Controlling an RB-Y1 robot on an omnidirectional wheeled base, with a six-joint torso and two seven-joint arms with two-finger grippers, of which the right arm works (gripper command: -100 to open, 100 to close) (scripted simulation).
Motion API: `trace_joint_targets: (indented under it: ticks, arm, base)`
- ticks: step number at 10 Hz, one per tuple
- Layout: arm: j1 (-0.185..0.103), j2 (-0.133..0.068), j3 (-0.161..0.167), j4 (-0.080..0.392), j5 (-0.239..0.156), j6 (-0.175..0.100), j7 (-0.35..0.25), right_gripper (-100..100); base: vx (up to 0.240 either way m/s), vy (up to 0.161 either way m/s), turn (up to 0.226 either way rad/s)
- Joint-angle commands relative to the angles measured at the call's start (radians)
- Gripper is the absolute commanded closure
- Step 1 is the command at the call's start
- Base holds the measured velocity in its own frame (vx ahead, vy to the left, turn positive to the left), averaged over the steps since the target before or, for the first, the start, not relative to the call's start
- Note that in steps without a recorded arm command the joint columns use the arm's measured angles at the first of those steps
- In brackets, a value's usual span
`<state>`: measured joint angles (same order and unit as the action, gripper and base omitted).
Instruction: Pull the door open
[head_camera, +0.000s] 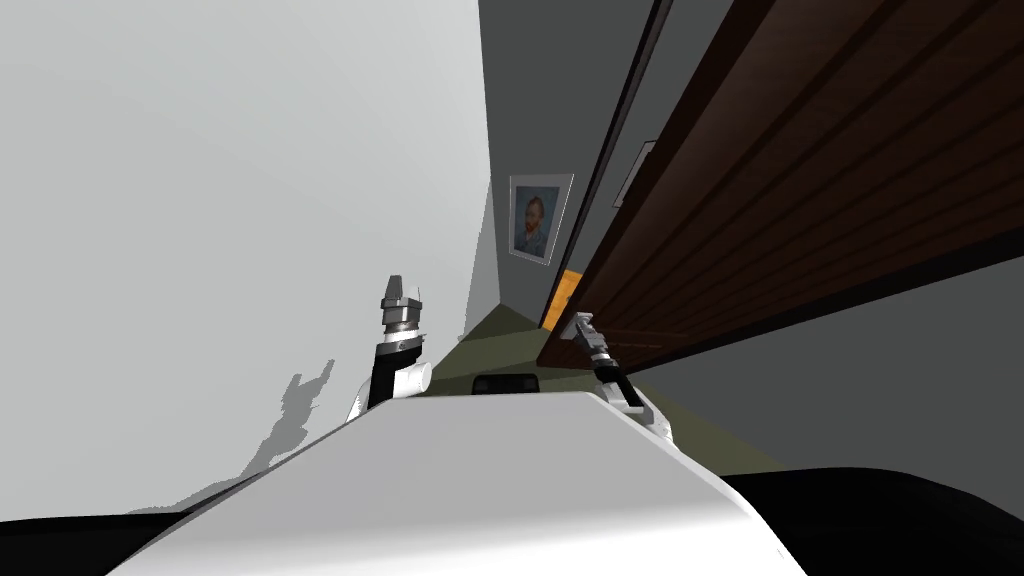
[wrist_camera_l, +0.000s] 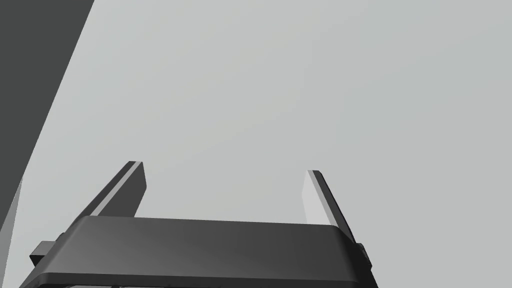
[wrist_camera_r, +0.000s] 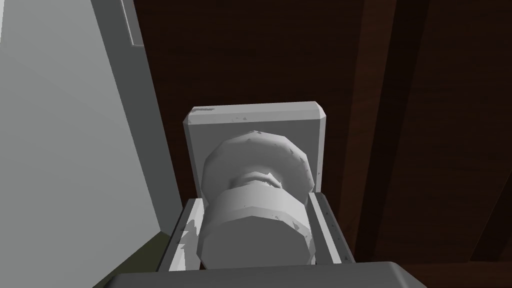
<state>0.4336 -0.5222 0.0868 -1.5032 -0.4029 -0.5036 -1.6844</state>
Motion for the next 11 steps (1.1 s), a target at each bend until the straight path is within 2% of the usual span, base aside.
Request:
trace_joint_targets:
  ticks: [1, 2, 3, 8, 11]
  arm:
    - [0.01, -0.02, 0.012, -0.001, 0.005, -0.025, -0.021, 100]
    - [0.016, -0.031, 0.018, -0.002, 0.007, -0.036, -0.032, 100]
    - [0.014, -0.023, 0.016, -0.002, 0.006, -0.021, -0.023, 100]
    - [0.031, -0.07, 0.041, 0.012, 0.016, -0.073, -0.067, 100]
    - [0.039, -0.097, 0.052, 0.019, 0.021, -0.102, -0.091, 100]
  base:
    - [-0.242, -0.077, 0.132]
    - [-0.228, -0.088, 0.109]
    - [-0.102, -0.034, 0.035]
    - [-0.196, -0.049, 0.133]
    - [-0.209, -0.096, 0.14]
